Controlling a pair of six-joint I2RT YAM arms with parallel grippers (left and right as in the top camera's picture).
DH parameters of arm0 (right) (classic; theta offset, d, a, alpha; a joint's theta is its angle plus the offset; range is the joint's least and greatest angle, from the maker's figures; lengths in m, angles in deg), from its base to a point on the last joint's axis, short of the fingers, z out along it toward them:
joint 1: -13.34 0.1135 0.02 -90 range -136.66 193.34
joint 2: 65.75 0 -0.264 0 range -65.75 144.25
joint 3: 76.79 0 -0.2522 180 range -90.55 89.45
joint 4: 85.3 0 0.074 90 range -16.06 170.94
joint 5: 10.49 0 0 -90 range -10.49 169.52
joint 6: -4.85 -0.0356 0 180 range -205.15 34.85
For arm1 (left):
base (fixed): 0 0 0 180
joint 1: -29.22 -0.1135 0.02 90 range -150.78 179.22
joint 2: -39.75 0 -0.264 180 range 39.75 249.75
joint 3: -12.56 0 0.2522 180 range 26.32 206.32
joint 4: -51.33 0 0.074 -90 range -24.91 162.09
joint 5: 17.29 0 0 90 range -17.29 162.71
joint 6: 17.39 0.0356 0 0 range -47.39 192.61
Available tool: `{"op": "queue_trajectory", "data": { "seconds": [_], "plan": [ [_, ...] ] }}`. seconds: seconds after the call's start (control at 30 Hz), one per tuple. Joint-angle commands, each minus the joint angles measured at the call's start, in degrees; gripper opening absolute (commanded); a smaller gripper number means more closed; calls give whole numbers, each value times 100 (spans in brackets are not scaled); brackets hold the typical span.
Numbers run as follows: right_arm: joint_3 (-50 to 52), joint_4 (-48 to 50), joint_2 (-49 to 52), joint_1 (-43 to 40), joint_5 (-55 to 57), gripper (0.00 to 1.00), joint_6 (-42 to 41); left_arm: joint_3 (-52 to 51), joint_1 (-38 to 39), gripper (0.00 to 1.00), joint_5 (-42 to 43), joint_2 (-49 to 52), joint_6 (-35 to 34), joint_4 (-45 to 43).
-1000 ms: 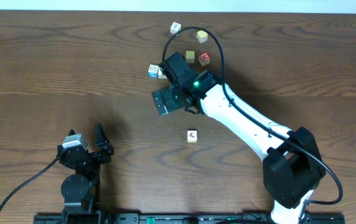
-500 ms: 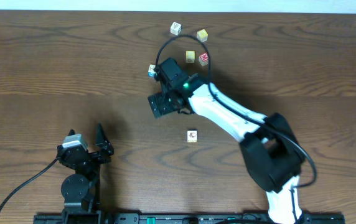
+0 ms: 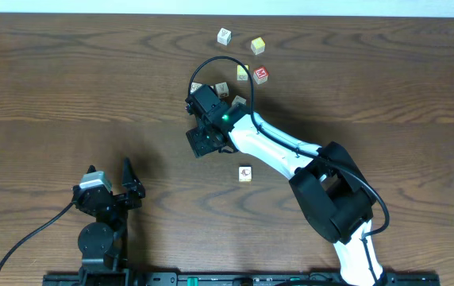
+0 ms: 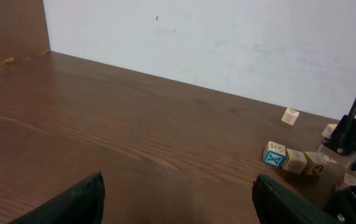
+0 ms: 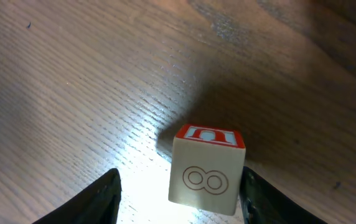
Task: Lift 4 blocks
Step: 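Move the right gripper to the red-topped 8 block and grasp it, then carry the 8 block and lower it beside the acorn block, open gripper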
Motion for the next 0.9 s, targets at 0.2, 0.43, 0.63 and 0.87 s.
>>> {"op": "queue_trajectory", "data": {
  "seconds": [0.2,0.43,0.63,0.87],
  "plan": [
    [-81,-11,-74,61,730,47,28,-114,-24,76,-31,-9,13,227],
    [-81,2,-74,48,857,20,24,-114,-22,76,-31,-9,13,227],
    [-83,-24,-96,48,883,7,-214,-114,-22,76,-31,-9,13,227],
    [-289,-516,-754,-162,1134,1,-496,-114,-22,76,-31,-9,13,227]
  ]
}}
